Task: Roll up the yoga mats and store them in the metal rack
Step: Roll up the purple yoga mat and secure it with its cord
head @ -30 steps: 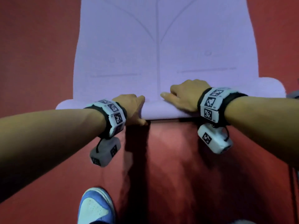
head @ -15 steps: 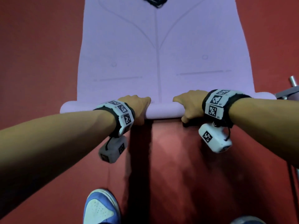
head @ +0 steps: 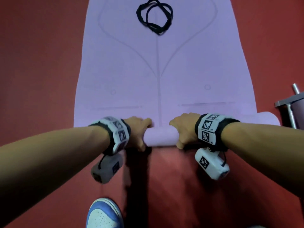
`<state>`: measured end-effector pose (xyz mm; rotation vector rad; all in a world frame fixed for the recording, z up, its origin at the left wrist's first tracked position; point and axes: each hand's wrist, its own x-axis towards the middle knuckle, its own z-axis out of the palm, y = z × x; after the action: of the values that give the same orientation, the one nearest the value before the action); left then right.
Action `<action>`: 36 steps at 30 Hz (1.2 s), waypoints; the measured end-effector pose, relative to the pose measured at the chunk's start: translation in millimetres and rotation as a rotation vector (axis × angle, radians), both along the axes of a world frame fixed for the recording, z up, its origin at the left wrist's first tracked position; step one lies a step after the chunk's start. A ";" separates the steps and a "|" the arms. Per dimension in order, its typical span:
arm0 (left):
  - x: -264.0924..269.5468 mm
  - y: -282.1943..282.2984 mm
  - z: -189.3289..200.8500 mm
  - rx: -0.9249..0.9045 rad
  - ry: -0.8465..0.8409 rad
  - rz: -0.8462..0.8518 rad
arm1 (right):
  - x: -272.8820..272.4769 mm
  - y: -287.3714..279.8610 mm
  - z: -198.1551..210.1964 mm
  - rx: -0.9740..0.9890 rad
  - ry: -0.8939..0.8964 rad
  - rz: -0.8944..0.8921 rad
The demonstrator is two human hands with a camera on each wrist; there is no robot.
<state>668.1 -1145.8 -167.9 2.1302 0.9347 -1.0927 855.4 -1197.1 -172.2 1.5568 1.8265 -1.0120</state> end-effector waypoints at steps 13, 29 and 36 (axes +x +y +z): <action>1.3 -5.7 2.6 0.166 -0.059 -0.056 | 3.8 -14.6 7.6 0.131 -0.049 -0.002; -2.6 -16.3 1.7 0.597 -0.078 -0.218 | 19.4 0.7 -2.2 0.310 -0.141 0.148; 16.3 12.9 13.4 0.454 -0.006 -0.200 | 15.6 -16.5 -0.5 0.462 -0.196 0.133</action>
<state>684.4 -1132.9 -154.5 2.6405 1.0636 -1.0399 871.0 -1213.6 -172.7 1.6897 2.0833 -0.3717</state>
